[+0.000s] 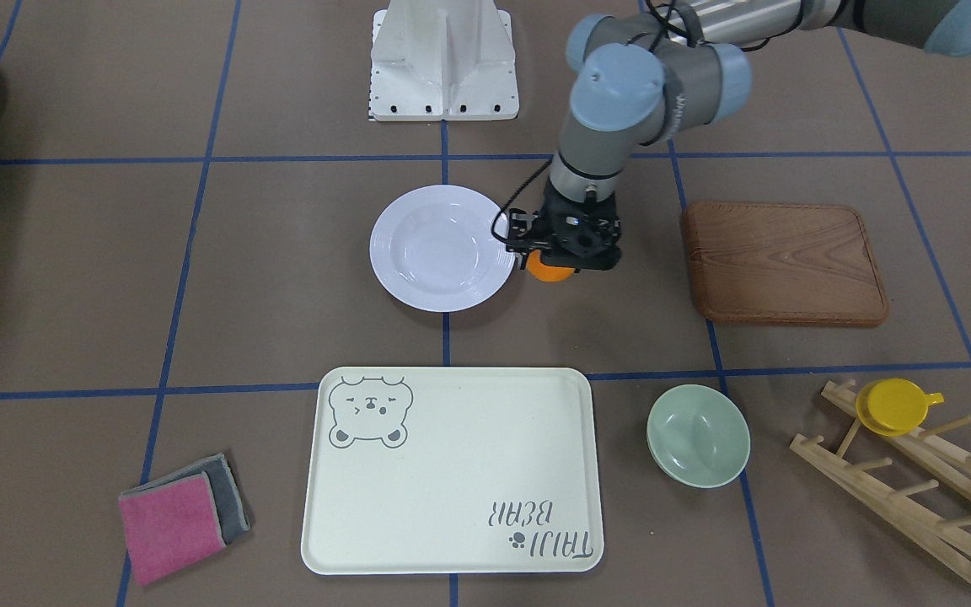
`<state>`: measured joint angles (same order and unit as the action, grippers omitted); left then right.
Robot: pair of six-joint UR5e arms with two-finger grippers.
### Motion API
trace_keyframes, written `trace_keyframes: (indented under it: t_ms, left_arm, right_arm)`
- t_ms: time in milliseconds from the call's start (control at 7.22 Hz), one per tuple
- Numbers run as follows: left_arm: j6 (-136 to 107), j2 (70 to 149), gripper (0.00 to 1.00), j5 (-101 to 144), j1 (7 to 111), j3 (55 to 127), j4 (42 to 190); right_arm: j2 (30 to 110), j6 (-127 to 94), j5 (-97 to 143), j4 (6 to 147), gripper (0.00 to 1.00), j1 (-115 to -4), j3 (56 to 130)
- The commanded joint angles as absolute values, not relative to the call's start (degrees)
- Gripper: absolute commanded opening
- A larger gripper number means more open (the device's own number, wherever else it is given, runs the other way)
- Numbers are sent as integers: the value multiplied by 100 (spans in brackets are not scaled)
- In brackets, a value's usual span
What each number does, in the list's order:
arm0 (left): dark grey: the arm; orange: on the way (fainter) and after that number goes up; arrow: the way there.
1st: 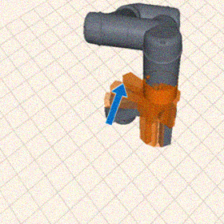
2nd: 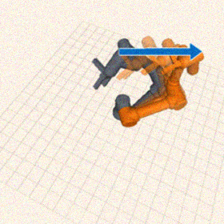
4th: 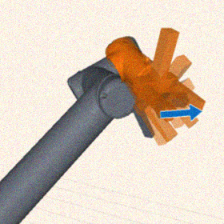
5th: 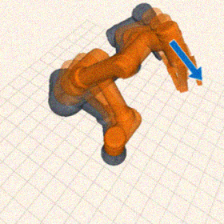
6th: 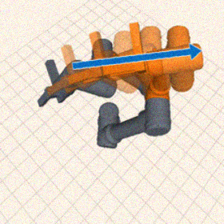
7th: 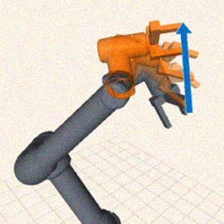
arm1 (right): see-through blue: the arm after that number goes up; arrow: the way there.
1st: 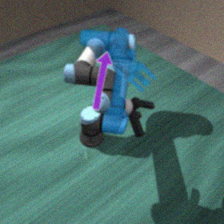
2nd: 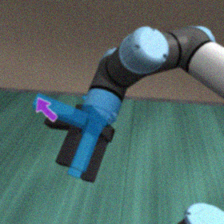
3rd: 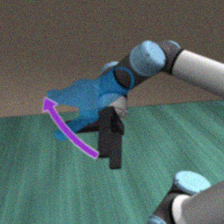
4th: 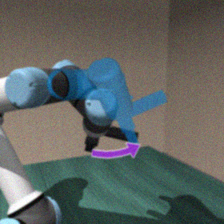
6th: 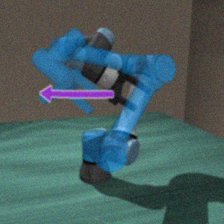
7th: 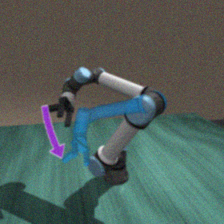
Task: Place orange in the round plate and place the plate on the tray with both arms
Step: 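Carry the orange with the left gripper and lower it onto the white plate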
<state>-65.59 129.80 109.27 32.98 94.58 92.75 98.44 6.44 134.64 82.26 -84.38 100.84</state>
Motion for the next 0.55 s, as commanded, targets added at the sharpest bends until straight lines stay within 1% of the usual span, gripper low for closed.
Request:
trace_keyframes:
  t_ms: [0, 138, 277, 415]
  left_arm:
    - [-7153, 13970, 0, 10469, 2744, 8460, 9246]
    - [-7128, 13992, 11, 10276, 2559, 8368, 9272]
    - [-7102, 14010, 46, 10170, 2479, 8263, 9359]
    - [-7084, 13992, 98, 10091, 2435, 8218, 9430]
  right_arm:
    - [9844, 642, 13474, 8227, 100, -8438, 10072]
    - [9844, 642, 13482, 8235, 100, -8438, 10072]
    - [9844, 642, 13517, 8227, 100, -8438, 10072]
    - [9844, 642, 13544, 8227, 100, -8438, 10072]
